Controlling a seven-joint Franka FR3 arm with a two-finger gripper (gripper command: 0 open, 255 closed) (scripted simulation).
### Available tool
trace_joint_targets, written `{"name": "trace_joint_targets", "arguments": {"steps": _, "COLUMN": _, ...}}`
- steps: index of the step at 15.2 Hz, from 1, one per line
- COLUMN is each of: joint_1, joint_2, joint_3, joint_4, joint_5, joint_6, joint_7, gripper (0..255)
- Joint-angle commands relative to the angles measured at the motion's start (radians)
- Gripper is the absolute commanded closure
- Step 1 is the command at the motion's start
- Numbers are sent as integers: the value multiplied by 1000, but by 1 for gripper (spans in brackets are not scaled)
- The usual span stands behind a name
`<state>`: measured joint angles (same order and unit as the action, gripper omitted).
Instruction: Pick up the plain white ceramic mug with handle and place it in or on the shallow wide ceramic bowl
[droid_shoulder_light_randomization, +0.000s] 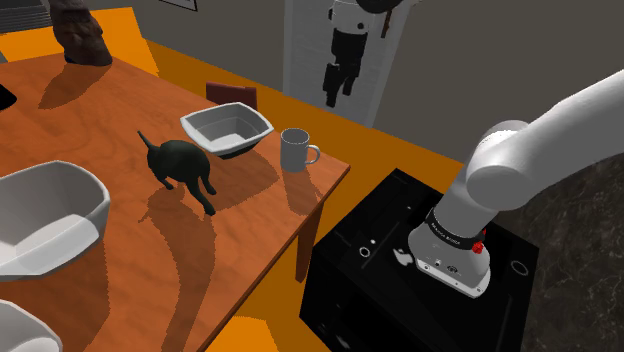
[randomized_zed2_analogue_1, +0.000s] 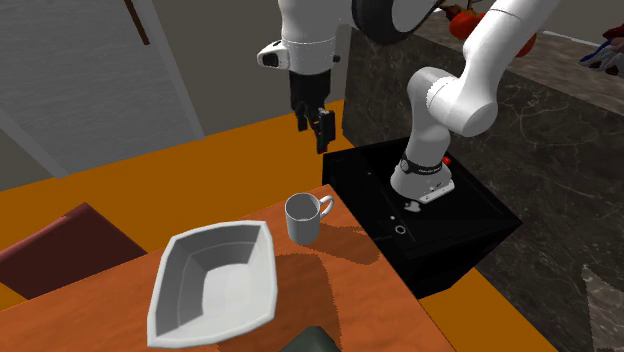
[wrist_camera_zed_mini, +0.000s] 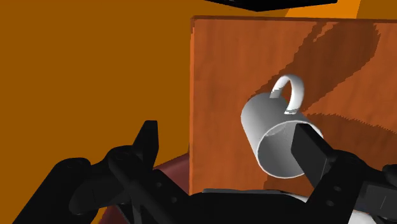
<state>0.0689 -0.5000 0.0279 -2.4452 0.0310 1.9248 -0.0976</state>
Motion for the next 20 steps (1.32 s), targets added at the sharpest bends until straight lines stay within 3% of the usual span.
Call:
{"name": "trace_joint_targets", "arguments": {"steps": 1, "joint_1": 18, "joint_2": 71, "joint_3": 21, "joint_4": 11, "joint_5": 4, "joint_6": 58, "joint_7": 1, "gripper": 0}}
{"name": "trace_joint_targets", "arguments": {"steps": 8, "joint_1": 59, "joint_2": 319, "joint_3": 74, "joint_4": 80, "joint_5": -13, "joint_6": 222, "joint_7": -10, "gripper": 0}}
{"name": "trace_joint_targets", "arguments": {"steps": 16, "joint_1": 61, "joint_2": 388, "joint_3": 79, "joint_4": 31, "joint_5": -20, "joint_6": 339, "joint_7": -5, "gripper": 0}}
{"name": "trace_joint_targets", "arguments": {"steps": 20, "joint_1": 61, "joint_2": 388, "joint_3": 79, "joint_4": 31, "joint_5": -20, "joint_6": 339, "joint_7": -5, "gripper": 0}}
